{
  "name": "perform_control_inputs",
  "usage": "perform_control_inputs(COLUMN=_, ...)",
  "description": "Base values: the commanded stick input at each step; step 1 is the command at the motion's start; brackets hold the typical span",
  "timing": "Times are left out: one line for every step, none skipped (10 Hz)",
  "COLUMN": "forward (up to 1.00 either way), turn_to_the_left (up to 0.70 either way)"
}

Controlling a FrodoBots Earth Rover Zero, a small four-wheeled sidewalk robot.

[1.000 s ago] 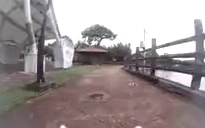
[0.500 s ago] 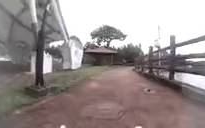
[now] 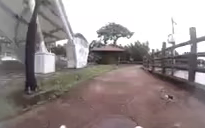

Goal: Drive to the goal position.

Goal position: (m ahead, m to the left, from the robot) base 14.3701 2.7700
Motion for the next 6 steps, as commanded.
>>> perform_control_inputs(forward=1.0, turn_to_the_left=-0.3)
perform_control_inputs(forward=1.0, turn_to_the_left=-0.3)
perform_control_inputs(forward=1.0, turn_to_the_left=-0.3)
perform_control_inputs(forward=1.0, turn_to_the_left=-0.3)
perform_control_inputs(forward=1.0, turn_to_the_left=-0.3)
perform_control_inputs(forward=1.0, turn_to_the_left=-0.3)
